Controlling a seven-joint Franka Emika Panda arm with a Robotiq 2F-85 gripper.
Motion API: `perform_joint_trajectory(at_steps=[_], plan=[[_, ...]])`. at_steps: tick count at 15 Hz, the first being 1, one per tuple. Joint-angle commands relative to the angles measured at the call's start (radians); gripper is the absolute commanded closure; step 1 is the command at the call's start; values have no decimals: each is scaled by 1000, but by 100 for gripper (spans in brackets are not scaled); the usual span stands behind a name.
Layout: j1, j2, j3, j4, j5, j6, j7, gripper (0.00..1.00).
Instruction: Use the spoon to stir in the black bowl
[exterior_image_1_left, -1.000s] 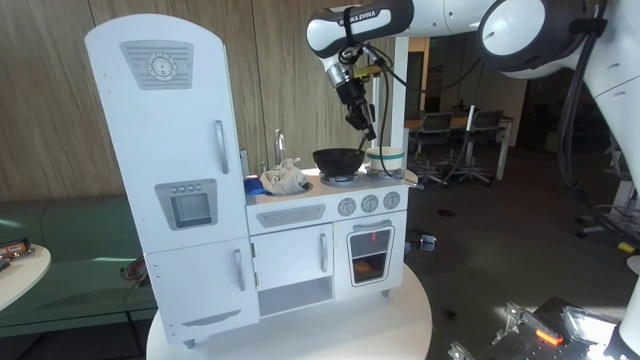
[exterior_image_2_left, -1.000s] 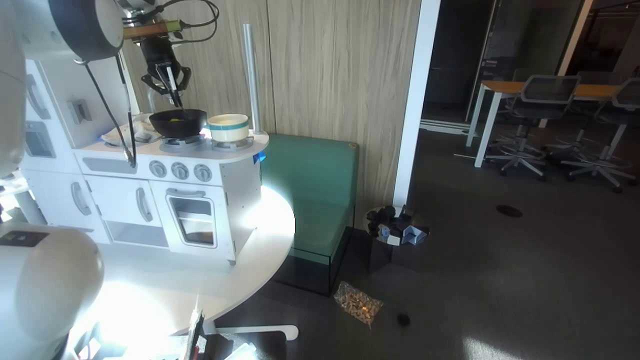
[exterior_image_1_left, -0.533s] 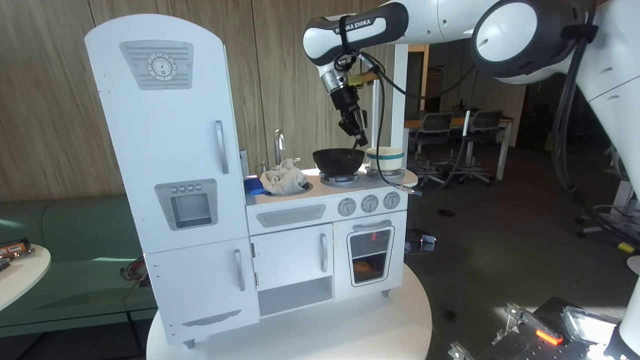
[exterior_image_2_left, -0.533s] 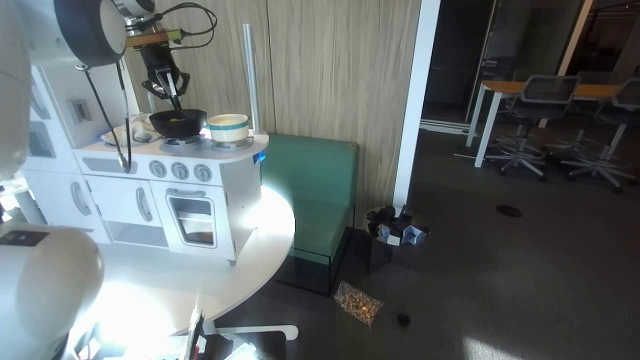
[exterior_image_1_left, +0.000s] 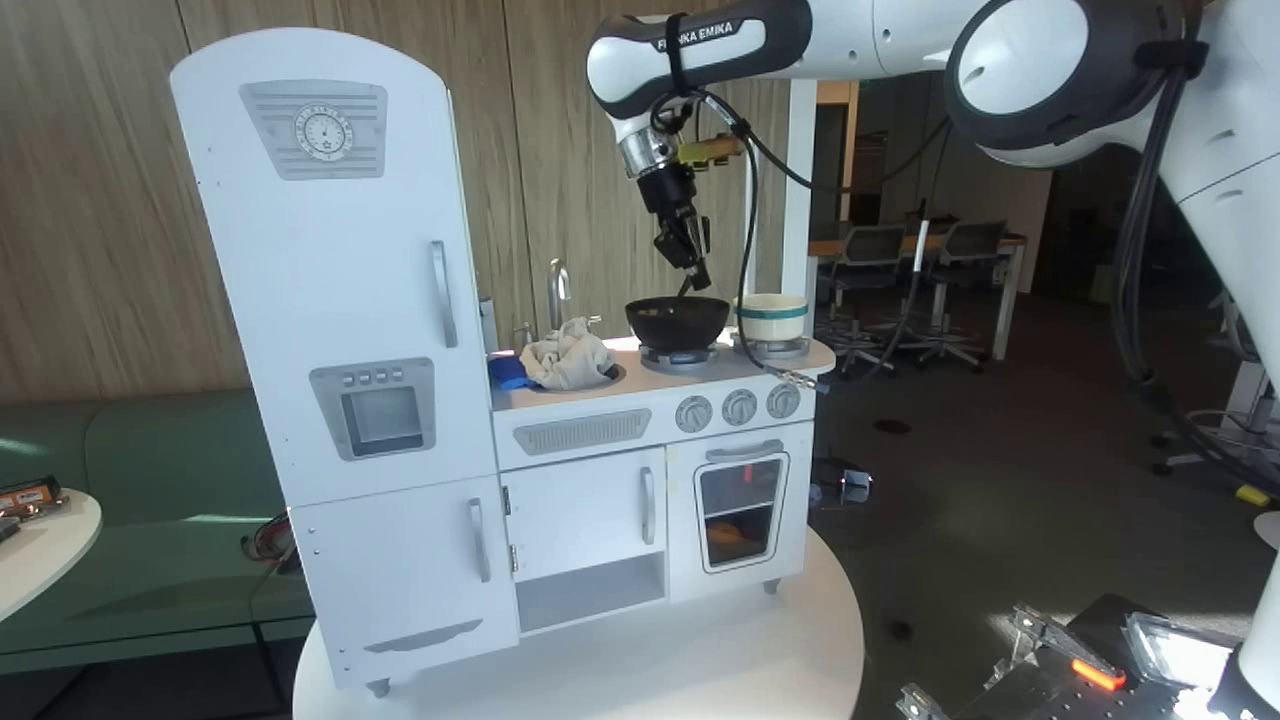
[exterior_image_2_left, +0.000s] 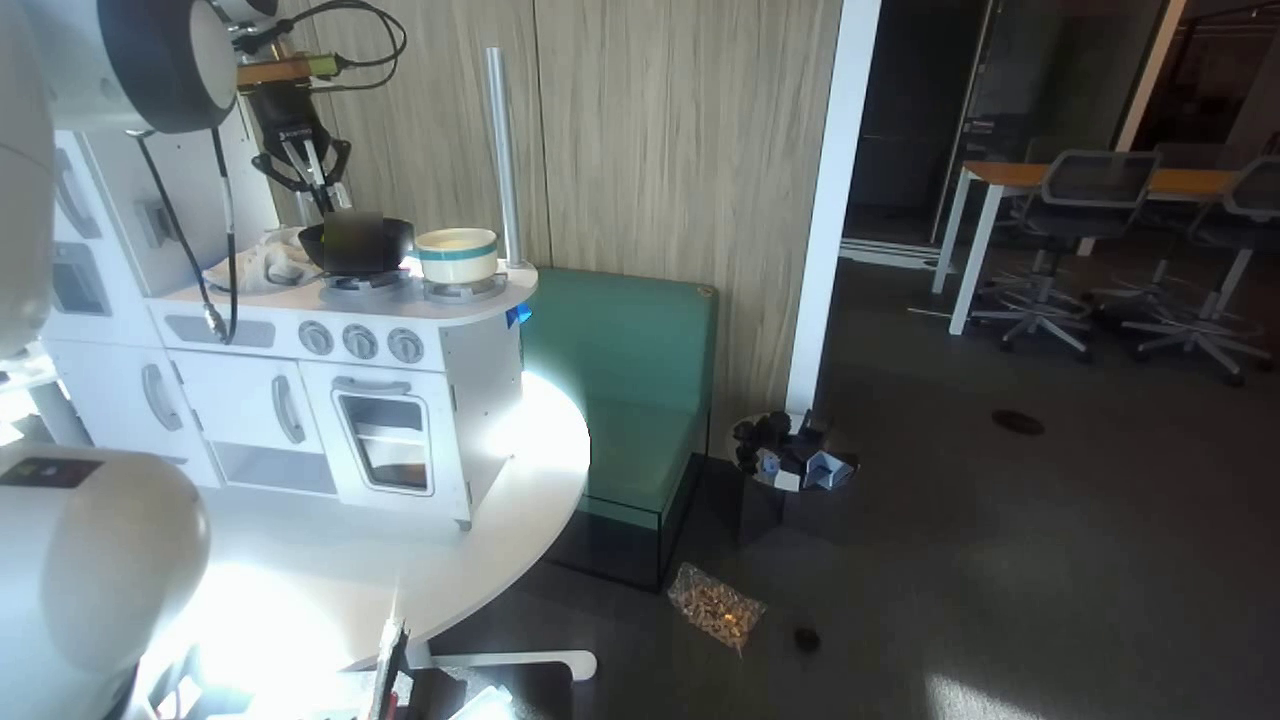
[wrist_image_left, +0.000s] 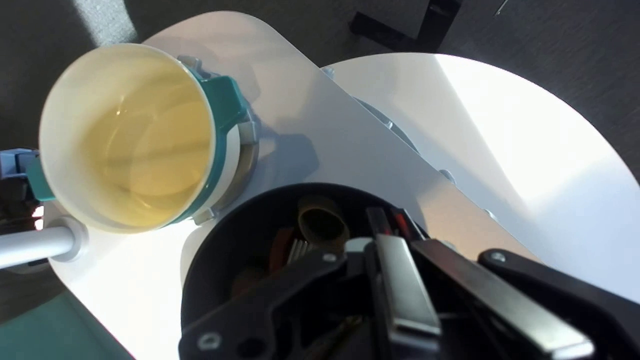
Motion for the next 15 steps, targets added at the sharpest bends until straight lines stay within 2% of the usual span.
perform_joint_trajectory(at_steps=[1,4,9,15], plan=[[23,-19,0,17,-33,-30,-16,98],[35,-23,-10,18,-75,-83,-12,98],[24,-2,-11,26,-65,-147,-10,98],[26,21,-39,37,-132,-126,3,98]])
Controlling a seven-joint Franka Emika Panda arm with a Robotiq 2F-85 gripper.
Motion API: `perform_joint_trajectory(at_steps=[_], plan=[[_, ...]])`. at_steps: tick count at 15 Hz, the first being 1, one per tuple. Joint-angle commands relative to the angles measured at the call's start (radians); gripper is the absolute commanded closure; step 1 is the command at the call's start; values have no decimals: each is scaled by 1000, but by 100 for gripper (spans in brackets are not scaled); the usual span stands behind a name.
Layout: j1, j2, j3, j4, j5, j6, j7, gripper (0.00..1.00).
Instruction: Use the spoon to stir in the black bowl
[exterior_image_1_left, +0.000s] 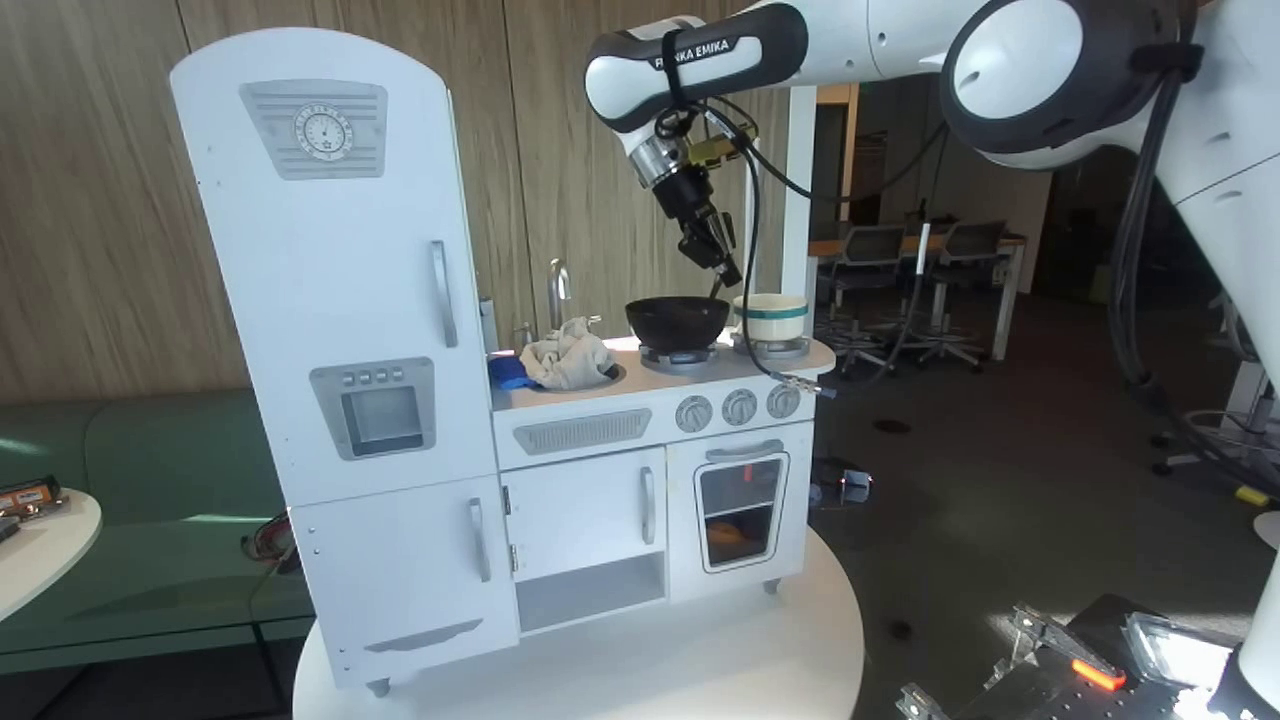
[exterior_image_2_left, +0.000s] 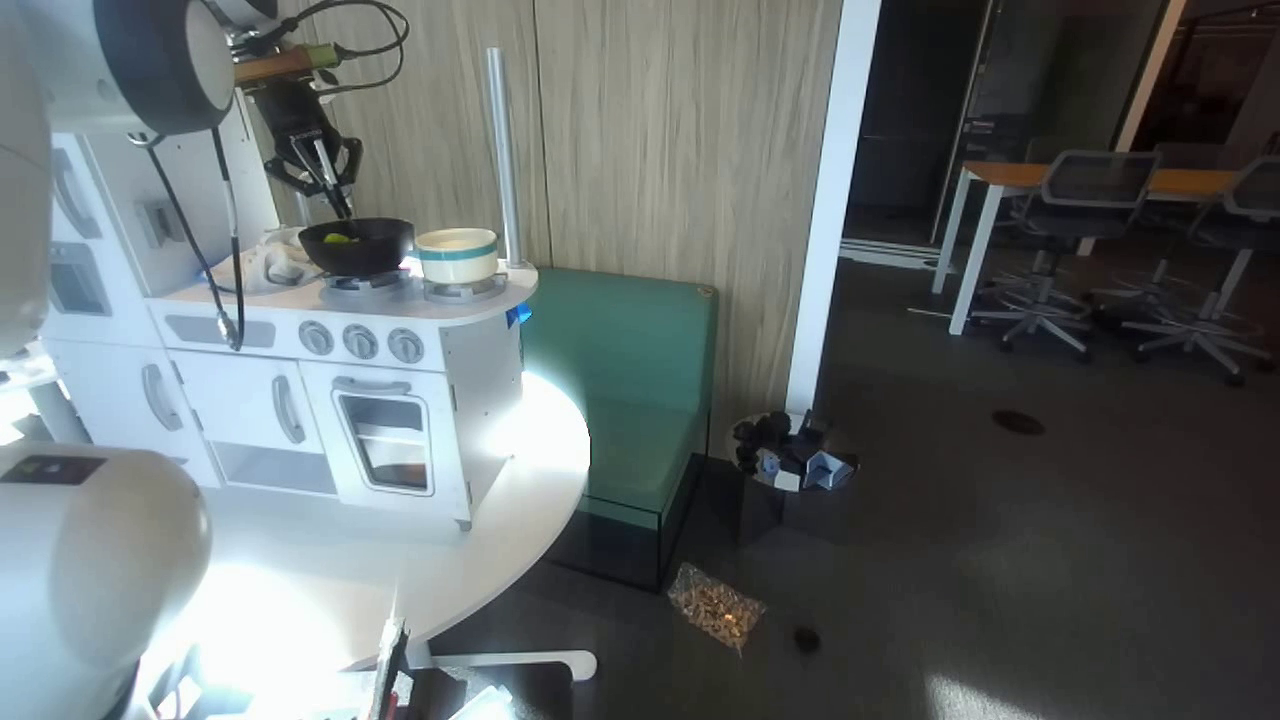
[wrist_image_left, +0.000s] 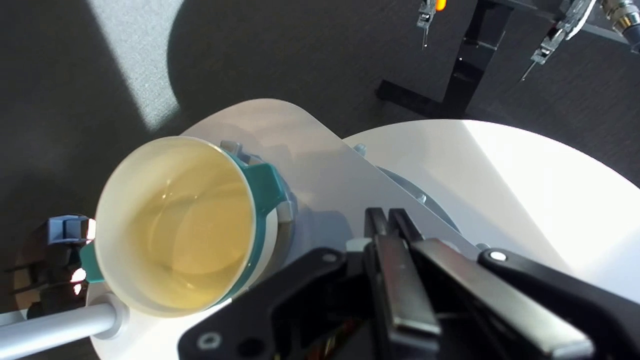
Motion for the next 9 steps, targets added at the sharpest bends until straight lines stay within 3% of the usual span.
perform_joint_trajectory(at_steps=[1,6,9], plan=[[4,12,-16,33,-42,27,-1,98],[-1,3,-13,32,-25,87,8,98],[18,-5,-19,36,-43,55,15,98]])
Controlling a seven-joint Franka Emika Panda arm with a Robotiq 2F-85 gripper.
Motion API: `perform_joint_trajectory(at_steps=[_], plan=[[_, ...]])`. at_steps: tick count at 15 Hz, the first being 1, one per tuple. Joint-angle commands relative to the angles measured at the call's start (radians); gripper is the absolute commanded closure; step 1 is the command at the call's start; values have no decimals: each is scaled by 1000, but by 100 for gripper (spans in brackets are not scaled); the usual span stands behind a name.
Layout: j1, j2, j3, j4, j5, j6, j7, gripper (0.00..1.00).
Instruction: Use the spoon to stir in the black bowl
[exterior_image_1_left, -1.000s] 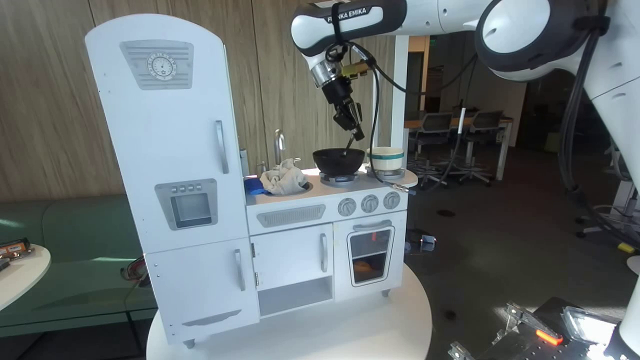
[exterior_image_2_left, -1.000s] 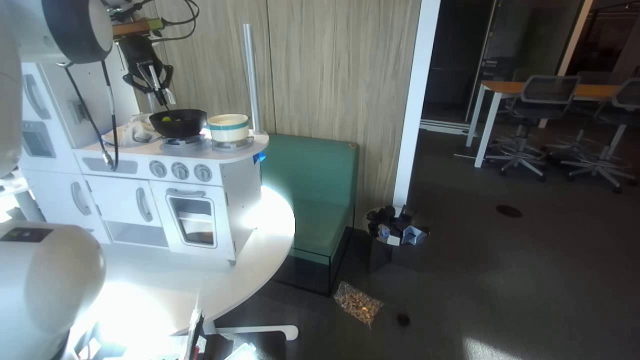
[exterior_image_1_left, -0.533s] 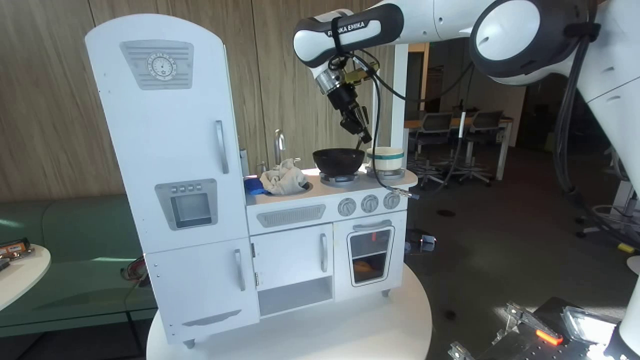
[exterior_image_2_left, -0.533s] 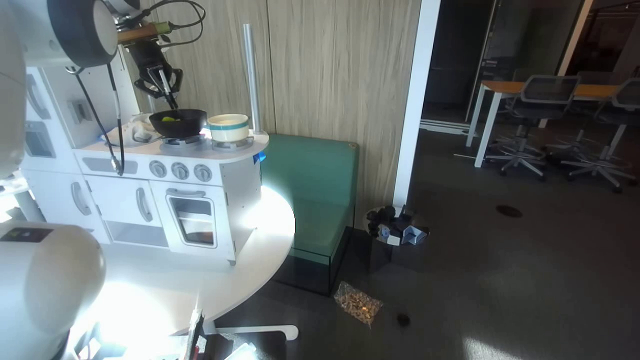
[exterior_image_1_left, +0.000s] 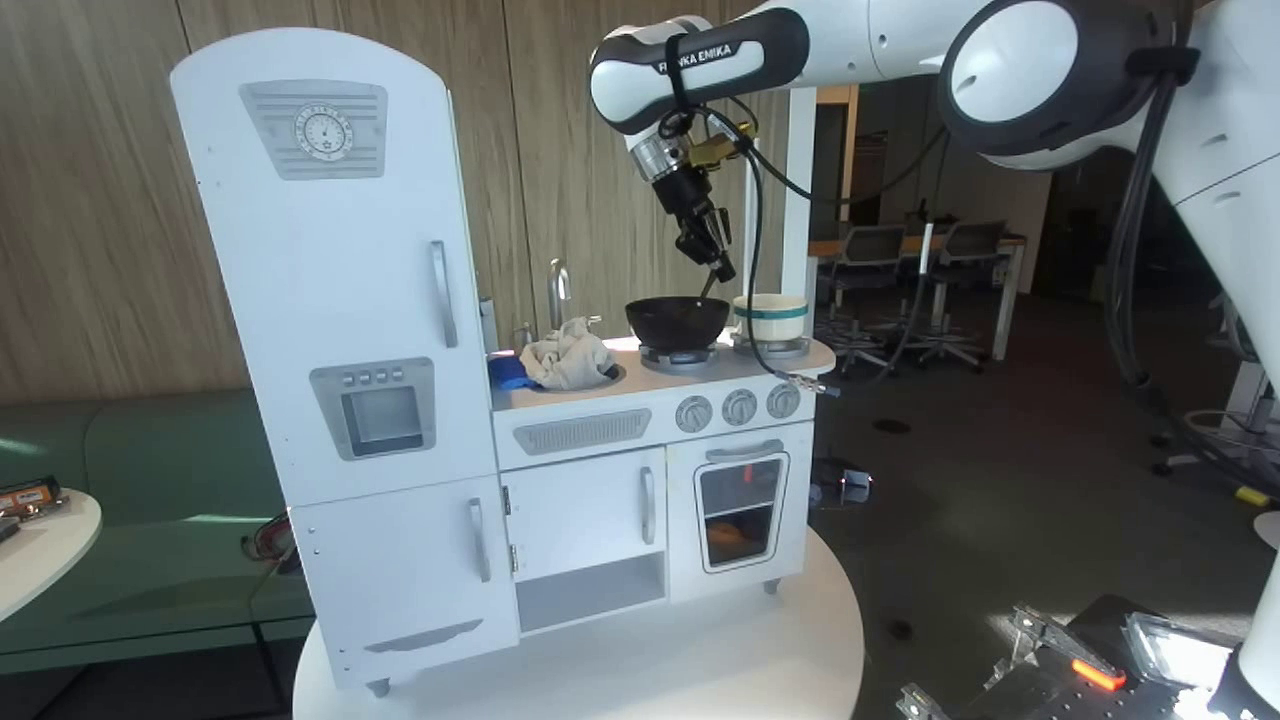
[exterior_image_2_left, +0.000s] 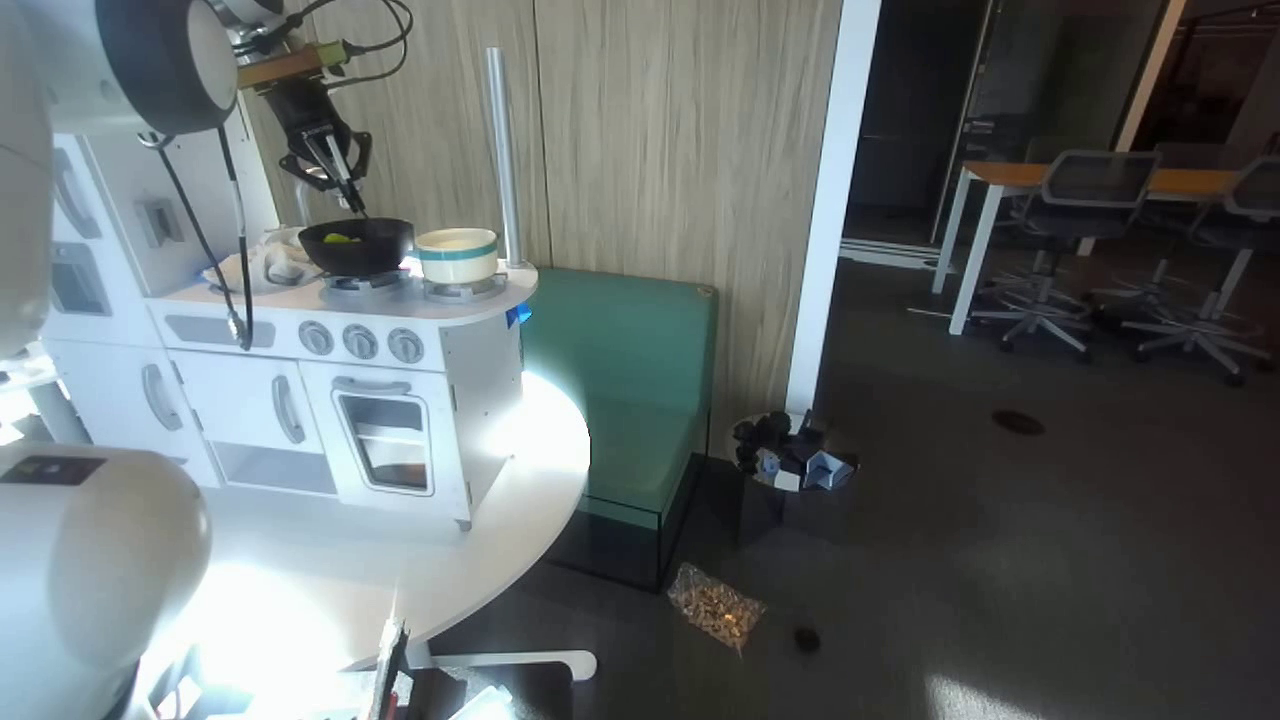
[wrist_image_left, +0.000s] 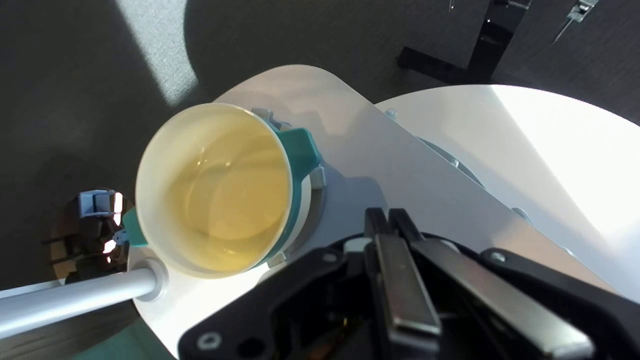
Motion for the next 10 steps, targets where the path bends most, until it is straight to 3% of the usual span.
perform_joint_trajectory(at_steps=[1,10], plan=[[24,-9,-2,33,-15,-41,12,98],[69,-99,70,4,3,19,-52,98]])
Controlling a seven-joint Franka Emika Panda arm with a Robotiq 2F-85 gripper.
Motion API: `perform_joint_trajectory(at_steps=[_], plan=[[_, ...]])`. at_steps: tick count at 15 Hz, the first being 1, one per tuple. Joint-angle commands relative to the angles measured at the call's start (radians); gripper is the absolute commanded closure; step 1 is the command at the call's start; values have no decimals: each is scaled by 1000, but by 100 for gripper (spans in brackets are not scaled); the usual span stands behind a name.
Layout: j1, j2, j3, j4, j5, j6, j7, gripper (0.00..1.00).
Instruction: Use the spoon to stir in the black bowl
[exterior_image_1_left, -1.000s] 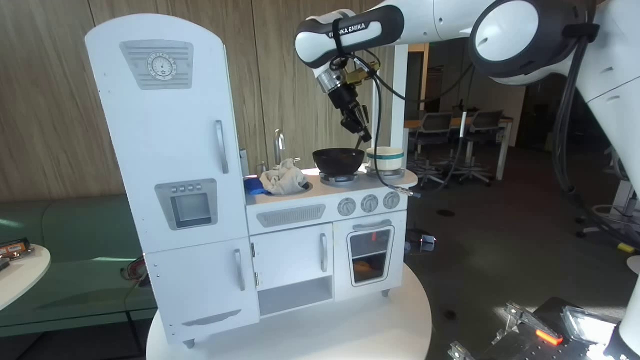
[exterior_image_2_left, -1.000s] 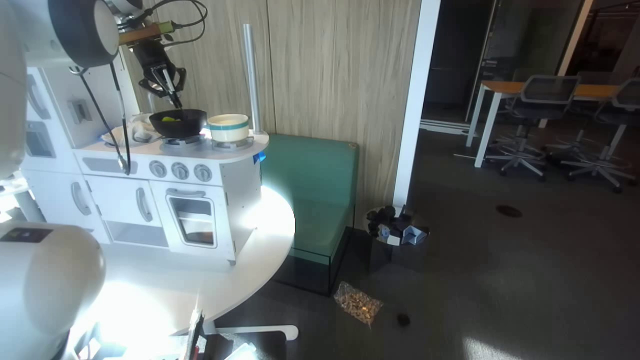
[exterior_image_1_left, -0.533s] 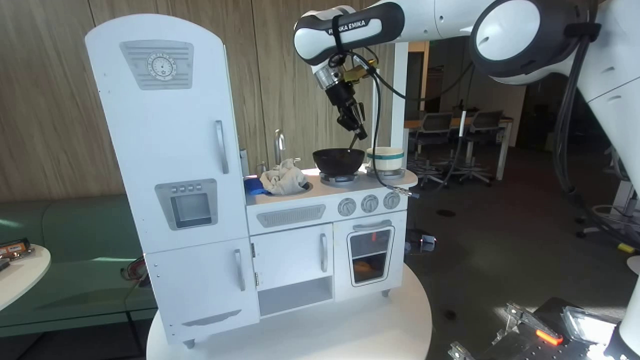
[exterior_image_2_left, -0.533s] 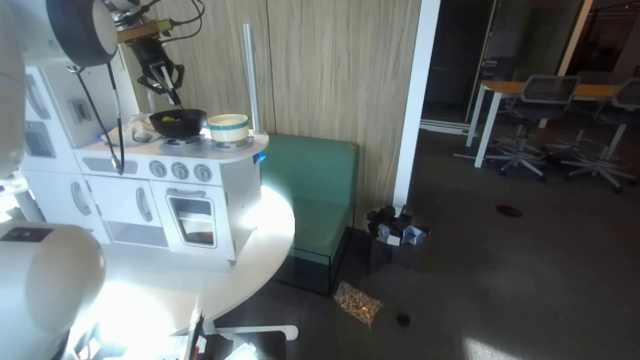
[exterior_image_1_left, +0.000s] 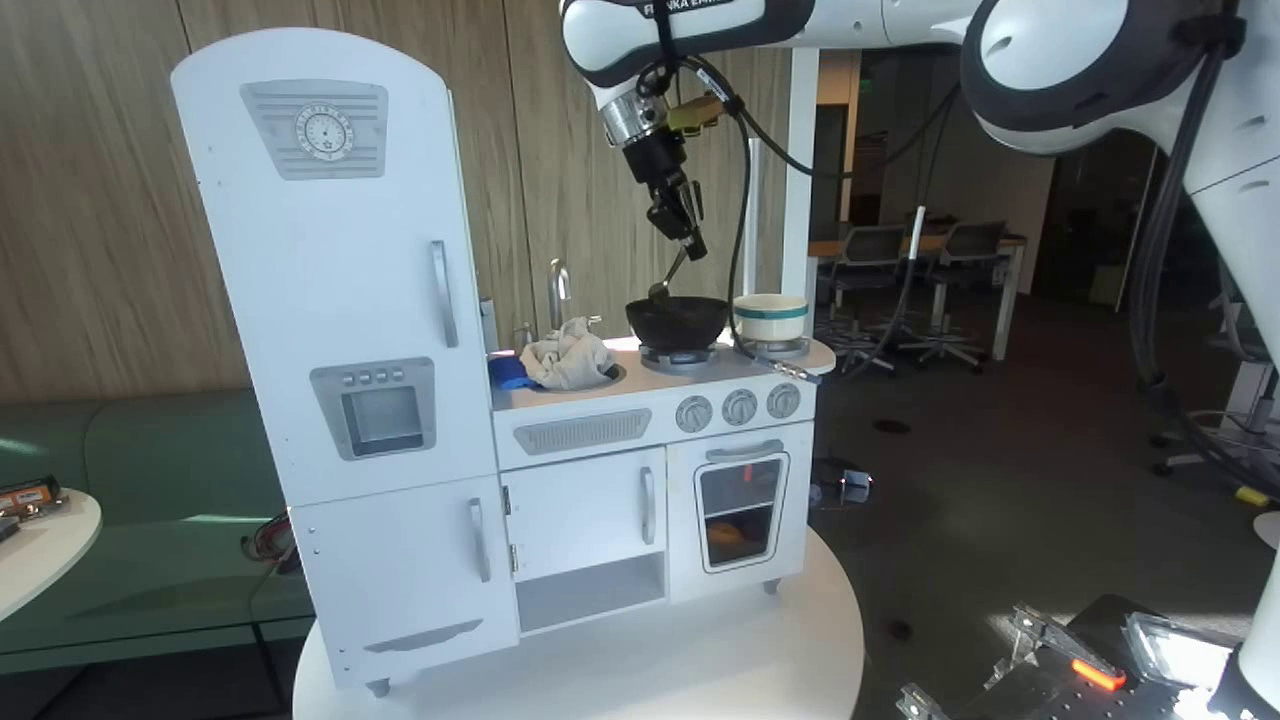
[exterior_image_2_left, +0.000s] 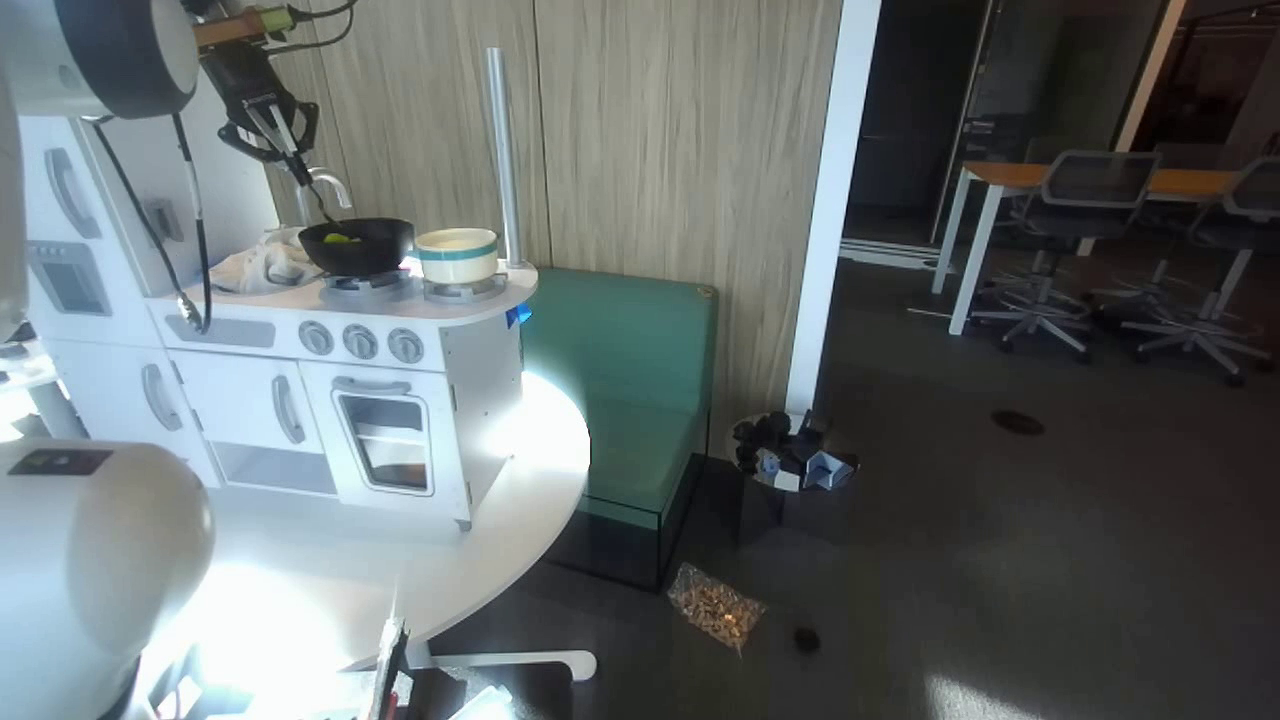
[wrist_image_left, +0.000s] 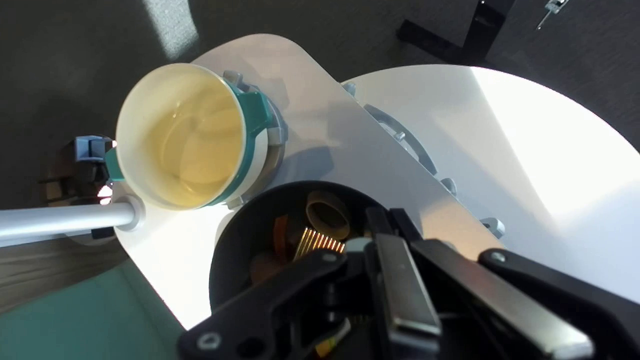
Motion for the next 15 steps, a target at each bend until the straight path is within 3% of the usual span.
perform_joint_trajectory(at_steps=[1,6,15], plan=[[7,-57,34,-19,15,38,-52,98],[-25,-61,88,-21,133,80,-160,98],[-52,21,78,-56,229,119,-199,98]])
